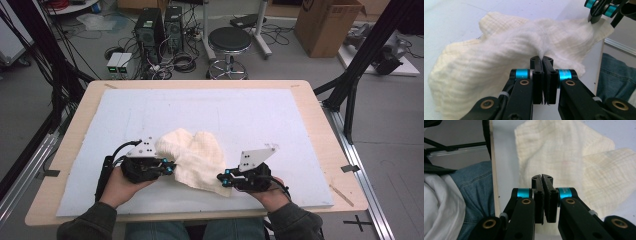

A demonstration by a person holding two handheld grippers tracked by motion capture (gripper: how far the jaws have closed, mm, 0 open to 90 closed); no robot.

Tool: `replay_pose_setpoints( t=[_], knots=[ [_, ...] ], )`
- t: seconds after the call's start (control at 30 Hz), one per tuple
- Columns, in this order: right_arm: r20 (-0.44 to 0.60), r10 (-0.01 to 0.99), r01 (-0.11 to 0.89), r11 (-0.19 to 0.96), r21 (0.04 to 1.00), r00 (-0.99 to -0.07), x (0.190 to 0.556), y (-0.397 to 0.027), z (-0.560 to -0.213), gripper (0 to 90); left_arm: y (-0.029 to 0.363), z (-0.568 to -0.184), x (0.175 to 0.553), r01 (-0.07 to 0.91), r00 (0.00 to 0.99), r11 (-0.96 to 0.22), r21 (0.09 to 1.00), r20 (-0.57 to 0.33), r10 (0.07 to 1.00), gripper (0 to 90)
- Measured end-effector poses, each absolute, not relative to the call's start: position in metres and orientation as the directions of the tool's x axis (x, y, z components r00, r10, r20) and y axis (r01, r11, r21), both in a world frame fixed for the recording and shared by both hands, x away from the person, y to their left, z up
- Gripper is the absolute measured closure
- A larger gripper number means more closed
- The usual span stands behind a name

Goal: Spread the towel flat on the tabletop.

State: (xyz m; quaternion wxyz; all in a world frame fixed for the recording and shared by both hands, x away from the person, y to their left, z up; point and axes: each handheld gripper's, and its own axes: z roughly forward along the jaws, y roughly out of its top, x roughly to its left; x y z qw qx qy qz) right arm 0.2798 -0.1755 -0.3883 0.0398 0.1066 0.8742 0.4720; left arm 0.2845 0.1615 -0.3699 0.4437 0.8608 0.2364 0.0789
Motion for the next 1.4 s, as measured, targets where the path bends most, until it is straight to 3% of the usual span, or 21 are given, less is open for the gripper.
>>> replay_pose_setpoints(
  t=[0.37, 0.63, 0.83, 1.1, 1.4],
  knots=[
    [0.065, 0.37, 0.274, 0.546, 0.792, -0.927, 0.316, -0.201, -0.411, 88.3, 0.122, -0.402, 0.336, 0.374, 0.867, -0.539, 0.755, -0.079, 0.491, 86.5],
    [0.09, 0.395, 0.326, 0.586, 0.742, -0.914, 0.332, -0.208, -0.429, 88.3, 0.108, -0.424, 0.354, 0.413, 0.864, -0.579, 0.703, -0.102, 0.493, 81.8],
    [0.088, 0.397, 0.325, 0.583, 0.745, -0.914, 0.333, -0.209, -0.431, 88.3, 0.116, -0.41, 0.344, 0.403, 0.865, -0.532, 0.745, -0.119, 0.488, 69.5],
    [0.089, 0.404, 0.328, 0.575, 0.749, -0.91, 0.331, -0.209, -0.43, 88.3, 0.134, -0.398, 0.316, 0.348, 0.889, -0.478, 0.806, -0.122, 0.441, 68.0],
    [0.09, 0.406, 0.33, 0.572, 0.751, -0.91, 0.33, -0.21, -0.43, 88.2, 0.153, -0.42, 0.292, 0.348, 0.893, -0.508, 0.788, -0.112, 0.437, 68.4]
  ],
)
